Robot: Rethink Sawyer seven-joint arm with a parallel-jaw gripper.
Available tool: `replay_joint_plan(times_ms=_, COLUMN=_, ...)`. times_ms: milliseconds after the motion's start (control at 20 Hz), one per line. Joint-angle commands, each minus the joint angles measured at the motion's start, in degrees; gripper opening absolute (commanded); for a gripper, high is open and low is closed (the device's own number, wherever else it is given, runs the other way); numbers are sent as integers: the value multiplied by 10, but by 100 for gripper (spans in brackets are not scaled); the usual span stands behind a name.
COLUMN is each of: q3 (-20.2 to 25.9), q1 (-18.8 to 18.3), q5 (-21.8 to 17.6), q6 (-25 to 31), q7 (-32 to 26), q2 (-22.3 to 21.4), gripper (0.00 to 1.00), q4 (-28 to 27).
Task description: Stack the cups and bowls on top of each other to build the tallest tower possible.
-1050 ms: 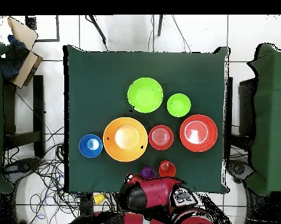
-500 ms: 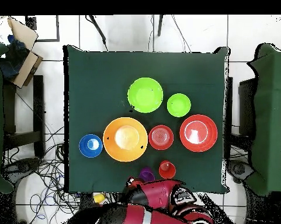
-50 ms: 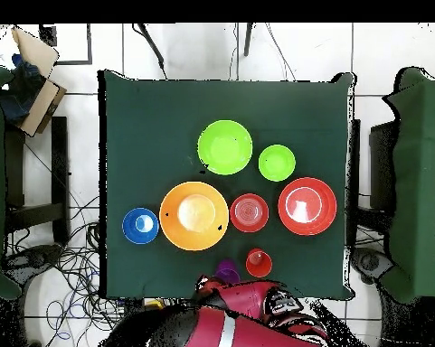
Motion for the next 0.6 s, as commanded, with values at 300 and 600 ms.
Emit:
replay_joint_plan(times_ms=300, q3=18, q1=14, q5=-32, q6=-66, q7=23, q2=36, gripper=100, q4=-38)
replay_joint_plan(times_ms=600, q3=12, q1=19, q5=-35, q6=-68, q7=17, q2=33, gripper=100, q4=-43)
